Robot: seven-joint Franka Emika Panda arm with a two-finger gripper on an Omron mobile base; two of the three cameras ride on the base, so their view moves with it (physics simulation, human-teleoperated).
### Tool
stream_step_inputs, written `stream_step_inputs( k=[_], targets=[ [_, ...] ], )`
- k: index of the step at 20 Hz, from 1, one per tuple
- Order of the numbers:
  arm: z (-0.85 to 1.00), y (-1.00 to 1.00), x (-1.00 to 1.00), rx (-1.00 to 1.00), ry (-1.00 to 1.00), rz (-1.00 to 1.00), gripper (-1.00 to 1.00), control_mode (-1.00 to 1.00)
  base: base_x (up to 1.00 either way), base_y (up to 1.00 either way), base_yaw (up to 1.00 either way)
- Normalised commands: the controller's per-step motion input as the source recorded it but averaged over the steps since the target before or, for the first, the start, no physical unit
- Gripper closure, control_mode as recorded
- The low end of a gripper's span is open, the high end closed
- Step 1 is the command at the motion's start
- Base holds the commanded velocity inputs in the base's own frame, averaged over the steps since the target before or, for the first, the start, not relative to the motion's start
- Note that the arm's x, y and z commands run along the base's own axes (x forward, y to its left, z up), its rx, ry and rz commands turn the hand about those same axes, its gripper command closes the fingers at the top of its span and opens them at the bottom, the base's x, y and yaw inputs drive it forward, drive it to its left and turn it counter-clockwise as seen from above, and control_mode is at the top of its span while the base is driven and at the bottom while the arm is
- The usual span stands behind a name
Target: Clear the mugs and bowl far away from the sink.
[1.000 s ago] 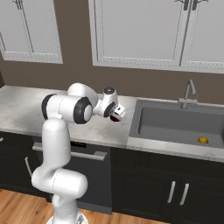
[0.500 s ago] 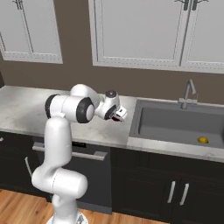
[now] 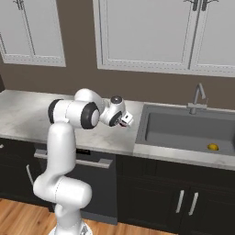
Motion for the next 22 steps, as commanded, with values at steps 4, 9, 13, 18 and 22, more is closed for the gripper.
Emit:
stream_step_inputs(
  k=[4,9,13,18,22],
  targets=[
    [0.0,0.0,0.0,0.0,0.06,-0.02,1.0,-1.0,0.0,0.0,0.0],
    [0.07,0.0,0.0,0.0,0.01,0.07,1.0,-1.0,0.0,0.0,0.0],
    [0.58,0.0,-0.06,0.0,0.0,0.17,1.0,-1.0,0.0,0.0,0.0],
    [0.76,0.0,-0.45,0.0,0.0,0.16,1.0,-1.0,0.0,0.0,0.0],
    [0.67,0.0,-0.65,-0.01,-0.06,0.16,1.0,-1.0,0.0,0.0,0.0]
  ],
)
